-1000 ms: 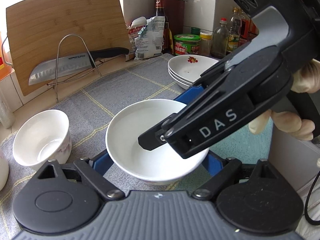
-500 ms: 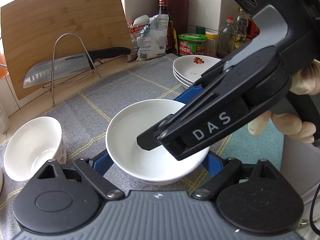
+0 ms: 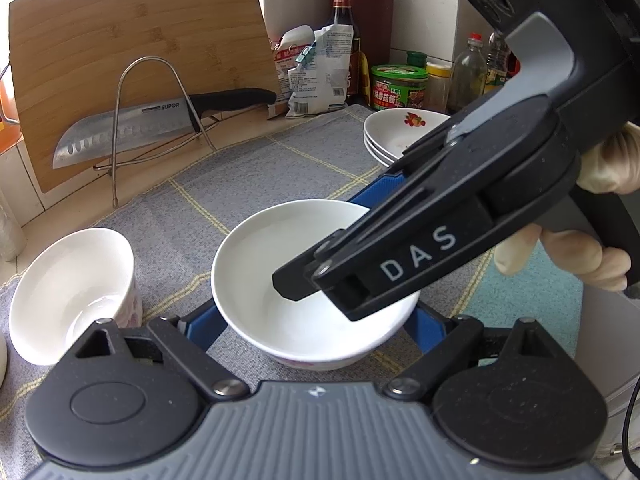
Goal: Organize plates and bowls
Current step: 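Lower the white bowl into the flower-print bowl and open the right tool, then withdraw the right tool from the bowl stack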
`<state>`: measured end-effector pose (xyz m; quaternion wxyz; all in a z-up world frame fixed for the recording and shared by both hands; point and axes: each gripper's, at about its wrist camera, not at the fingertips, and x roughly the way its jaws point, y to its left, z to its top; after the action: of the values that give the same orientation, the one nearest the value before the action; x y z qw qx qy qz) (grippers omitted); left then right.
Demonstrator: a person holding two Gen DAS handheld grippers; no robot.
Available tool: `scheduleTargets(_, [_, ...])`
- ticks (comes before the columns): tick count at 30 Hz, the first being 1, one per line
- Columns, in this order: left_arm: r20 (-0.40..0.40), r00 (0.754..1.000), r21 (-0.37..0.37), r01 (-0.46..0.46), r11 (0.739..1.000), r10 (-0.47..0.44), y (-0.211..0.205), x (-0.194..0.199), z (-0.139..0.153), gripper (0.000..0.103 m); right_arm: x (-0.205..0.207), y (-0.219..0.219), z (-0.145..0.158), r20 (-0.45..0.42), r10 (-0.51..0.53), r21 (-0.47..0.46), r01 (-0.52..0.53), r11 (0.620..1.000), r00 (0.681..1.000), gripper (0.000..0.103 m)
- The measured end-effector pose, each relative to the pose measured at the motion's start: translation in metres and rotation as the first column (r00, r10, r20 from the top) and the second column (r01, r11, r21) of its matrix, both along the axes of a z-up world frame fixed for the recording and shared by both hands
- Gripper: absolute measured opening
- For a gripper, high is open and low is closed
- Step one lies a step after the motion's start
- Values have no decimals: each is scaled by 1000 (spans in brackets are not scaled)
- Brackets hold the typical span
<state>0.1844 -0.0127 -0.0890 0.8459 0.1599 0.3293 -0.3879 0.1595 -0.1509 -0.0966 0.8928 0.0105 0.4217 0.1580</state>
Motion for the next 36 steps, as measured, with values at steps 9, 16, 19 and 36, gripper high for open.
scheduleTargets(9, [-6, 1000, 1, -5, 1000, 5, 1, 0, -4, 94, 0, -1, -2, 2, -8, 16, 8, 1000, 1000, 93])
scheduleTargets(16, [3, 999, -16, -45, 999, 45, 16, -7, -2, 101, -6, -4, 6, 32, -42, 1, 42, 999, 999, 103])
scheduleTargets(19, [-4, 998, -21, -67, 998, 67, 25, -13, 0, 101, -9, -3, 11, 46, -54, -4, 54, 999, 997, 103])
scheduleTargets(36, [15, 980, -55, -195, 979, 196, 102, -40, 15, 102, -31, 55, 29, 115, -92, -45, 98, 994, 989, 103])
